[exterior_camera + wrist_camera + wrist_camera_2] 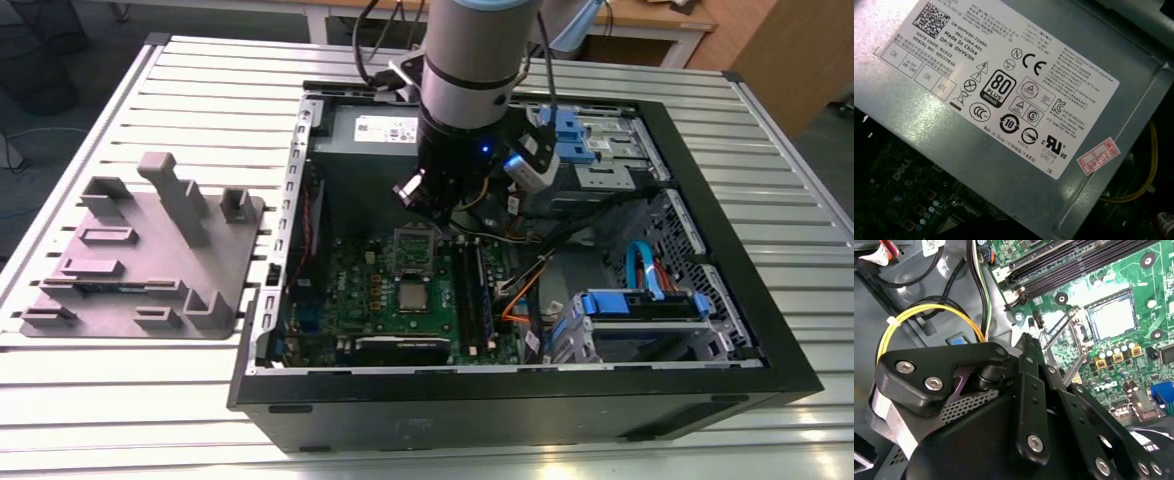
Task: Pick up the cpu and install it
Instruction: 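Close the cpu cover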
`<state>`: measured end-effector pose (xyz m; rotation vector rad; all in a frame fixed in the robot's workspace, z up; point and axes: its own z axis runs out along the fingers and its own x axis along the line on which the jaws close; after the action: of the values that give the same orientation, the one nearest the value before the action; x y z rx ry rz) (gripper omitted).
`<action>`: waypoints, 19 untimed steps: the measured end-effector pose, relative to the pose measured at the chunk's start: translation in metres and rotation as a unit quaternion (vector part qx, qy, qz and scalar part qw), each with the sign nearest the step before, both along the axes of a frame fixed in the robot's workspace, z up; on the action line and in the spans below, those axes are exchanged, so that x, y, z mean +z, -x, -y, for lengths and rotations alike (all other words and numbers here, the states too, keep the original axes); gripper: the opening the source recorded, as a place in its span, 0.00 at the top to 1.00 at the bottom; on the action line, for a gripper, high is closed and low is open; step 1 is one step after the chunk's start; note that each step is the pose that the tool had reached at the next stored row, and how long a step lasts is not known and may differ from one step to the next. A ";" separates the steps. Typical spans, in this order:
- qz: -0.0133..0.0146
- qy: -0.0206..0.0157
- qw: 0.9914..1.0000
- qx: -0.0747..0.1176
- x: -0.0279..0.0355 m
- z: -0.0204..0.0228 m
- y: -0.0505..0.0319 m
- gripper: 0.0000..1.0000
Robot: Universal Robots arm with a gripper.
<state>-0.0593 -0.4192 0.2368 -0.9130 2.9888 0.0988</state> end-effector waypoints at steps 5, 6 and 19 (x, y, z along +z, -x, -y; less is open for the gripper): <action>0.000 0.003 1.000 0.005 0.0001 0.0001 0.0001 0.89; 0.000 0.003 1.000 0.005 0.0001 0.0001 0.0001 0.89; 0.000 0.003 0.999 0.034 0.0001 0.0000 -0.0024 0.89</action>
<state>-0.0569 -0.4192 0.2369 -1.0162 2.9596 0.0910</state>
